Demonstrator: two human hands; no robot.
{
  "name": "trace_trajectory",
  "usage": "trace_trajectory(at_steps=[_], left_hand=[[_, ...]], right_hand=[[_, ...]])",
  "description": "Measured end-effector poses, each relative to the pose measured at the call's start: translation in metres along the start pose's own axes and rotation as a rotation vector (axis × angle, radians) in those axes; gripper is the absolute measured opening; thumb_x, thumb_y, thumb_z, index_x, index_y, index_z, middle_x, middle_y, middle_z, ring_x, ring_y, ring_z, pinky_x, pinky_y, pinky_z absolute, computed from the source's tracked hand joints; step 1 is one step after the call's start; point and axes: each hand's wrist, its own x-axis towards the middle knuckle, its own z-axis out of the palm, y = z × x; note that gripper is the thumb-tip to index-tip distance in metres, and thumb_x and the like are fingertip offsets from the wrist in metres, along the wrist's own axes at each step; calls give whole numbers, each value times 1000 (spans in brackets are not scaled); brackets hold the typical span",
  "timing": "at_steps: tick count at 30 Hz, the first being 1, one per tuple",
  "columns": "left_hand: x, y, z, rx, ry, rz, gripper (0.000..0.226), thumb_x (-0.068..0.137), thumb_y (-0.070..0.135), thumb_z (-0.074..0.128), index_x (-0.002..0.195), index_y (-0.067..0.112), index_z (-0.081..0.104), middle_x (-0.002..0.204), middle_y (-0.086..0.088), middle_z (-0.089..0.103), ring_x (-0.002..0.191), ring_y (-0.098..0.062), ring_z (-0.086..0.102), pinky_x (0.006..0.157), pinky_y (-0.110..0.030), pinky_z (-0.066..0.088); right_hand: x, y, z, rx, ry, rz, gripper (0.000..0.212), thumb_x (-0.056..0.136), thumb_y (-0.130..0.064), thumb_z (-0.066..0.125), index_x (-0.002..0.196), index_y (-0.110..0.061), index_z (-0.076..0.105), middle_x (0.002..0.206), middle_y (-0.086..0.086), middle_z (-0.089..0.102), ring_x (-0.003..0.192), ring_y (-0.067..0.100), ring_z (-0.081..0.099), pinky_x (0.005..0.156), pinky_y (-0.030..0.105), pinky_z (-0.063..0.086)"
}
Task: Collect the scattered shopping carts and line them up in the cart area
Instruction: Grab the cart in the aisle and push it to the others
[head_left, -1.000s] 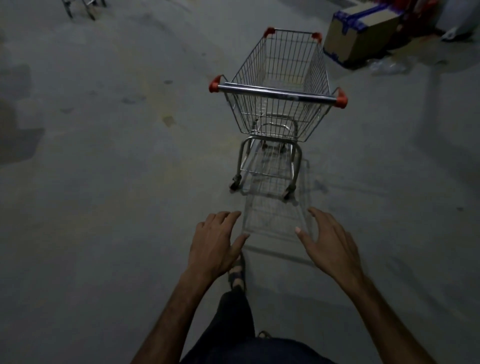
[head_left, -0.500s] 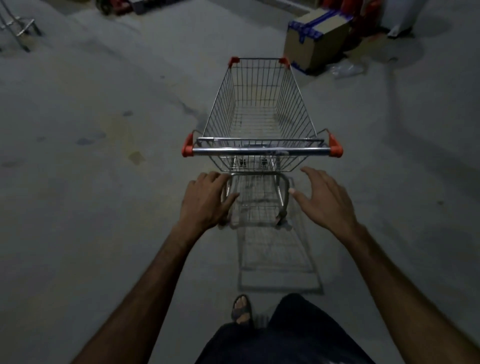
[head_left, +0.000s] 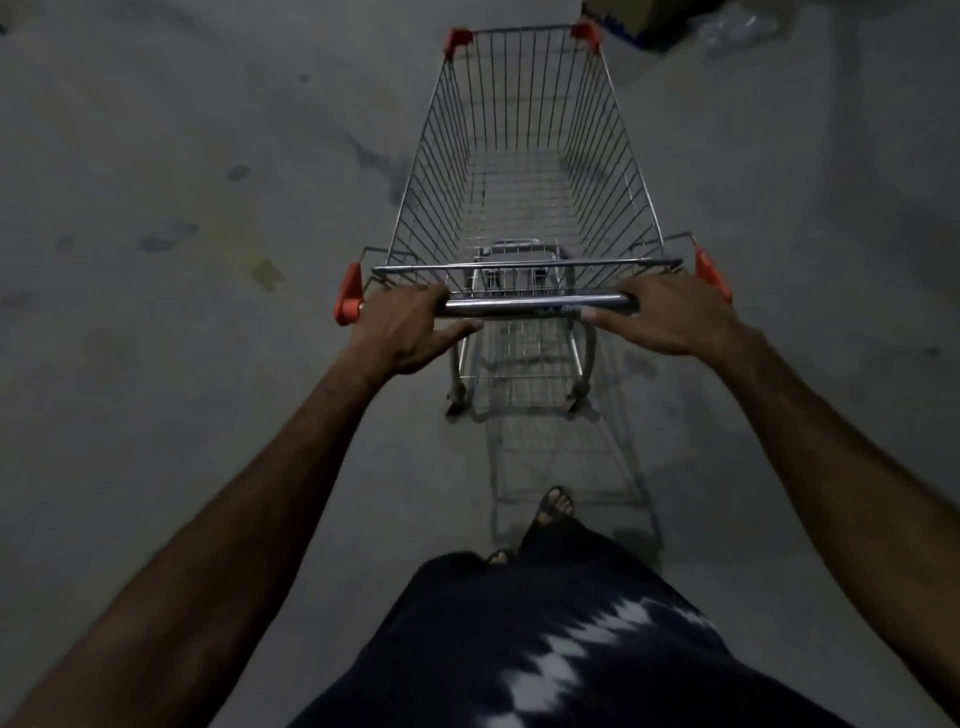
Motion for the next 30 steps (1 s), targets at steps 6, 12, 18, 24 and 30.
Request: trace_trajectory(at_steps=[6,12,18,24,30], left_hand=[[28,-13,-1,81,-141,13,91,81,102,28,69,18,62,64,-2,59,60,-20,60,67,-38,53],[32,-26,2,96,-193,148,98,75,106,17,59,18,57,57,-2,55,53,-19,56,65,-42,57],[21,-43,11,156,-191,388,93,78,104,12,61,22,54,57,1,54,51,-15,52,58,-38,54],[15,-57,3,238,-209,628,85,80,100,20,65,23,52,61,2,52,54,-16,49,57,-35,44],[16,-39,5,264,-222,930,85,79,100,21,67,24,55,63,2,53,55,-16,52,58,-34,49]], right_hand=[[20,11,10,-72,-37,17,89,77,-104,15,71,-31,66,75,-7,68,82,19,67,124,66,11],[-2,-8,12,-64,-38,102,87,74,-105,18,60,-28,56,64,-11,56,73,15,59,126,64,10],[-60,-48,36,10,1,269,93,68,-109,12,58,-29,59,60,-13,56,66,8,52,126,61,10],[-124,-116,62,68,11,521,95,67,-109,10,56,-28,58,55,-12,54,64,11,54,125,59,15],[-190,-176,94,184,-38,837,101,62,-112,9,62,-27,64,61,-9,62,74,16,64,126,58,9]])
